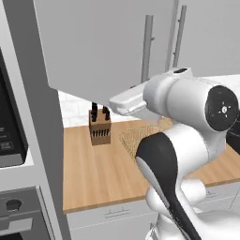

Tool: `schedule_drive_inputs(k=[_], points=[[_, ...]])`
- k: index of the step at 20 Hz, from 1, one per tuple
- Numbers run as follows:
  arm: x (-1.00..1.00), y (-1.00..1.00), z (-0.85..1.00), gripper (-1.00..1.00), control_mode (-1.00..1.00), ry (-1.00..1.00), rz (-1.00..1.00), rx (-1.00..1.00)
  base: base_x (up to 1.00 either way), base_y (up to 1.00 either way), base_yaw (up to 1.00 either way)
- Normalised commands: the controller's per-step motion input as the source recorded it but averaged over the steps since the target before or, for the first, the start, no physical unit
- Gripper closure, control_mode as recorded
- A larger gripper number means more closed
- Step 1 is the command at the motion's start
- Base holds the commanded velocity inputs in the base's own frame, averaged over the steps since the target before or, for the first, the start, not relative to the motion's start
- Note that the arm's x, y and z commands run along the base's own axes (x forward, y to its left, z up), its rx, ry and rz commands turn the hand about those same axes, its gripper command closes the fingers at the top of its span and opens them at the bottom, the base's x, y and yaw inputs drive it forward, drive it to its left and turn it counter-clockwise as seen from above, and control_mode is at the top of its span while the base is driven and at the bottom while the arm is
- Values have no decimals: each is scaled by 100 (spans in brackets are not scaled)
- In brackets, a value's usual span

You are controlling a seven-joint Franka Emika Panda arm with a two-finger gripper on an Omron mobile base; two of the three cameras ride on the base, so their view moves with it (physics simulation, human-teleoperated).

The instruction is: Open the cabinet, pick up the bread from the cabinet and place it in the basket. Then move the basket to the dining counter.

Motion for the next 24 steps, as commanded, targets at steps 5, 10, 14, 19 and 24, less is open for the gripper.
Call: schedule_drive_inputs(k=[5, 10, 14, 19, 24], points=[[-79, 81, 12, 100, -100, 2, 24, 30, 0, 0, 0], [-100, -51, 35, 100, -100, 0, 13, 48, 0, 0, 0], [-99, -94, 29, 100, -100, 0, 0, 54, 0, 0, 0], [-37, -93, 31, 100, -100, 0, 8, 69, 0, 0, 0], [32, -69, 21, 100, -100, 16, 32, 53, 0, 0, 0]])
